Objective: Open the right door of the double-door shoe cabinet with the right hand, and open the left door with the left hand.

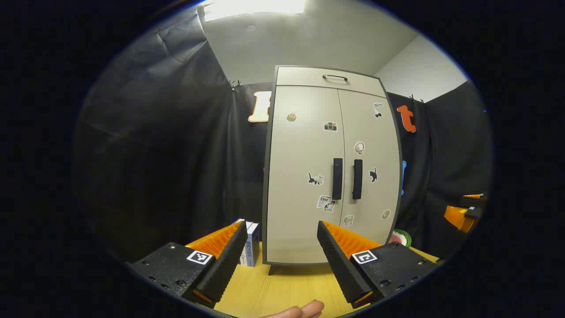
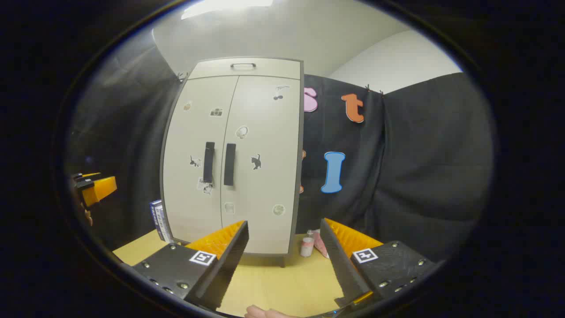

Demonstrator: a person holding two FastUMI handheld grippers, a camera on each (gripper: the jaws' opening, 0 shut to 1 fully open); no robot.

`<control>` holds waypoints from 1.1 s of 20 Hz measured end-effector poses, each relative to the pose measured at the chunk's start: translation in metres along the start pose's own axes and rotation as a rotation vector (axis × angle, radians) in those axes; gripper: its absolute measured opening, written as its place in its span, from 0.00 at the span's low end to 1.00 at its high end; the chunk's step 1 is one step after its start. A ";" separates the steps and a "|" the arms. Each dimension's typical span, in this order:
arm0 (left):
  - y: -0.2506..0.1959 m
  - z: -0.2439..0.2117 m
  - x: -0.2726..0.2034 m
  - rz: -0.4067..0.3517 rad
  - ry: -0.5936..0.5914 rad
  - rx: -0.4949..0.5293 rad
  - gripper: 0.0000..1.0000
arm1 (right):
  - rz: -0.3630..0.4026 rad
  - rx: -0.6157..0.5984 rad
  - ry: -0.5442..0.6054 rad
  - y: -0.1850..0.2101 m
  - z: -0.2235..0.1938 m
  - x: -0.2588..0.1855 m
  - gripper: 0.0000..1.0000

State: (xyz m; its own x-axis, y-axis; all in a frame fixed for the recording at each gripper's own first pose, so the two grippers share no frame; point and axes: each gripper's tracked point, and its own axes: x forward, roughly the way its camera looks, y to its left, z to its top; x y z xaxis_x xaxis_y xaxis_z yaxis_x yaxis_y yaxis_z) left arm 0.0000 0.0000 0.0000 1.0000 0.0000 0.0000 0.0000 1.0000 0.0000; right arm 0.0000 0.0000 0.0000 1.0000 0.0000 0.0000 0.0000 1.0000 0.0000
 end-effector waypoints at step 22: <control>-0.021 -0.037 0.026 -0.102 0.039 0.020 0.99 | -0.017 0.030 0.048 0.009 -0.013 0.096 0.94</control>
State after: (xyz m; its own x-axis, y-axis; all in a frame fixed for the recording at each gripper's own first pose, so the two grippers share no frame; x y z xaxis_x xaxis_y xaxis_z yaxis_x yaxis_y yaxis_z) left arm 0.0263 -0.0211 -0.0369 0.9941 -0.1014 -0.0395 0.1022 0.9946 0.0180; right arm 0.0956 0.0086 -0.0132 0.9987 -0.0159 -0.0486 0.0174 0.9994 0.0301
